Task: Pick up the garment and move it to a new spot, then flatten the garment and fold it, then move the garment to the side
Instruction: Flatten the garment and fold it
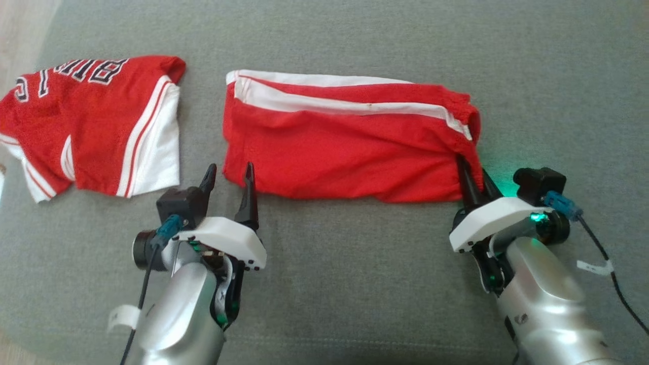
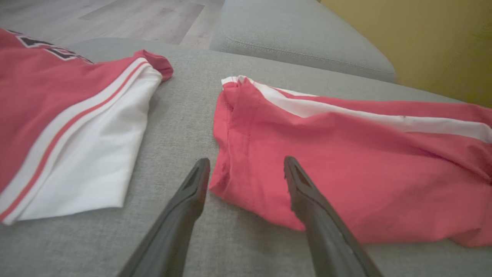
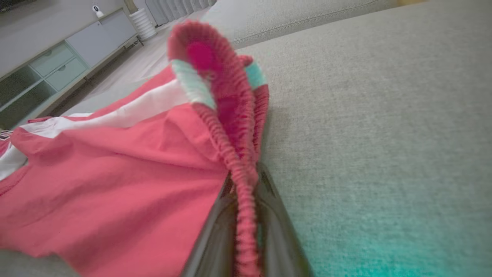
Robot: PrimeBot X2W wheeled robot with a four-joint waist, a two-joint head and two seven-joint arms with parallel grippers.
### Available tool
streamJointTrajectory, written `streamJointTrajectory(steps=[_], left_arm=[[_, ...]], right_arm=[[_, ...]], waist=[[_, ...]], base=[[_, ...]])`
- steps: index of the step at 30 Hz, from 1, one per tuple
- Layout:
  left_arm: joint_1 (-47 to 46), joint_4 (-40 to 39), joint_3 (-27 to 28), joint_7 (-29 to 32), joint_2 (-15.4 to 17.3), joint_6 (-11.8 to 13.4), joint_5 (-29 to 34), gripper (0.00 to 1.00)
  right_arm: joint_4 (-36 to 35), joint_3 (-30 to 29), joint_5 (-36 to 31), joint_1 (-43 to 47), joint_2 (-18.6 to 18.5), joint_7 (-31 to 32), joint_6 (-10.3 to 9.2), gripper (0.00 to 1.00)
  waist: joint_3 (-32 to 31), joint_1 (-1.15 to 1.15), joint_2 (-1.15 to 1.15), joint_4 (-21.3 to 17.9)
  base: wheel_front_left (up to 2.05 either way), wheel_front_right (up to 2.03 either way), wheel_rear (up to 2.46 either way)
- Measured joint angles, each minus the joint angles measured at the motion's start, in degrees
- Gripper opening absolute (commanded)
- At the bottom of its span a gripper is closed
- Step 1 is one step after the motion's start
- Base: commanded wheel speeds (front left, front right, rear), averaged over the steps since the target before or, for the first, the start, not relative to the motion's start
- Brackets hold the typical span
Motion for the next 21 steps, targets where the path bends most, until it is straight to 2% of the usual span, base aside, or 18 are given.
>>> streamJointTrajectory(steps=[8,12,15,21], left_arm=[[2.7,0.1,0.2,0.0,0.0,-0.5,0.8,1.0],[4.8,-0.1,-0.1,0.0,0.0,-0.5,-0.5,1.0],[5.6,-0.3,-0.7,0.0,0.0,-0.4,-1.3,1.0],[6.4,-0.4,-3.2,0.0,0.0,-0.1,-2.7,1.0]], right_arm=[[-3.0,-7.7,-3.2,2.7,0.2,0.4,0.0,0.0],[-6.1,-8.3,-4.7,3.6,-0.5,0.4,0.0,0.0],[-8.0,-6.5,-4.3,3.6,-0.5,0.6,0.0,0.0],[-12.2,2.5,1.5,3.4,-0.3,5.6,0.0,0.0]], waist=[[-2.8,0.0,0.0,-2.2],[-4.5,0.0,0.0,-2.9],[-5.4,0.0,0.0,-2.6],[-5.8,0.0,0.0,0.9]], base=[[0.0,0.0,0.0],[0.0,0.0,0.0],[0.0,0.0,0.0],[0.0,0.0,0.0]])
